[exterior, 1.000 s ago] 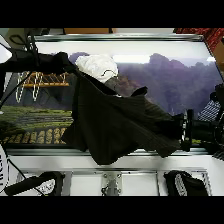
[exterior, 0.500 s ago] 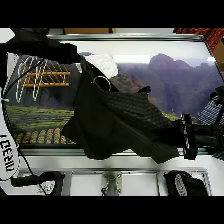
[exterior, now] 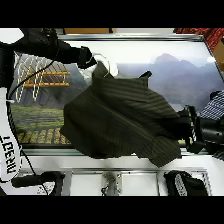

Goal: Fold the clothes and pants, and hang the long-sleeved shirts on hangers.

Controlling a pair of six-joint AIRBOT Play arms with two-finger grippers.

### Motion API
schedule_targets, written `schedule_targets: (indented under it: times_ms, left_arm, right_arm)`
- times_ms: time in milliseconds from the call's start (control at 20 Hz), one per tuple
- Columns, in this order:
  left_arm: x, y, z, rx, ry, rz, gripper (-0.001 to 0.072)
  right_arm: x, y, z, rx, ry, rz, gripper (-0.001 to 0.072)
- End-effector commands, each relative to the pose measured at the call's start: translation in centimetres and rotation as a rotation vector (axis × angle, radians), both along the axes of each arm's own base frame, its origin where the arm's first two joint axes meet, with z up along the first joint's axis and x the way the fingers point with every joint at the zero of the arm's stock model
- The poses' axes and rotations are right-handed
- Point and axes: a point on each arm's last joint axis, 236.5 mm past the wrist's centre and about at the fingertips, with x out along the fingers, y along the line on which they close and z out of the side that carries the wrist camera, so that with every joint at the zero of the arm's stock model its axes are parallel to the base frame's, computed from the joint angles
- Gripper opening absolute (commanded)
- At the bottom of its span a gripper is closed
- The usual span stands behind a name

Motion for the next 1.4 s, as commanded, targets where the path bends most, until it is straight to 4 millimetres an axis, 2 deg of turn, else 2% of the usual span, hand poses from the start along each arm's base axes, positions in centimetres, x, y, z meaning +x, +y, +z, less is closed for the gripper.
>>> schedule_targets:
  times_ms: [0, 250, 400, 500, 700, 750, 800, 850, 1000, 1200, 1350]
  left_arm:
    - [0.0, 0.0, 2.4, -0.039, -0.078, 0.019, 0.0618]
    - [0.1, 3.3, 7.2, -0.099, -0.219, 0.123, 0.0617]
    - [-0.4, 5.7, 9.4, -0.11, -0.273, 0.179, 0.0599]
    - [-0.8, 6.7, 10.3, -0.131, -0.277, 0.218, 0.0598]
    - [-1.1, 6.4, 10.6, -0.134, -0.281, 0.211, 0.0597]
    - [-1.3, 6.0, 10.5, -0.135, -0.28, 0.201, 0.056]
    - [-1.5, 5.5, 10.5, -0.135, -0.281, 0.188, 0.0214]
    - [-1.6, 5.1, 10.6, -0.133, -0.285, 0.174, 0.0023]
    - [-2.2, 3.7, 10.8, -0.141, -0.293, 0.14, 0.0014]
    - [-2.1, 2.8, 10.3, -0.141, -0.282, 0.12, 0.0014]
    - [-1.3, 2.6, 9.2, -0.132, -0.256, 0.119, 0.0014]
  right_arm:
    - [1.3, -0.4, 0.9, 0.033, -0.024, -0.059, 0.0002]
    - [2.9, -1.2, 1.9, 0.04, -0.082, -0.14, 0.0003]
    - [5.8, -3.1, 4.8, 0.033, -0.201, -0.306, 0.0002]
    - [8.0, -5.5, 6.6, -0.061, -0.296, -0.466, 0.0003]
    - [11.4, -13.4, 10.2, -0.292, -0.428, -0.864, 0.0003]
    - [11.7, -15.6, 11.0, -0.343, -0.447, -0.965, 0.0003]
    - [11.8, -17.7, 11.5, -0.392, -0.453, -1.052, 0.0003]
    - [11.9, -20.1, 11.8, -0.441, -0.447, -1.145, 0.0003]
    - [11.0, -26.4, 12.6, -0.583, -0.427, -1.392, 0.0003]
    - [9.0, -33.9, 15.5, -0.601, -0.396, -1.676, 0.0003]
    - [5.6, -40.1, 18.0, -0.632, -0.376, -1.892, 0.0003]
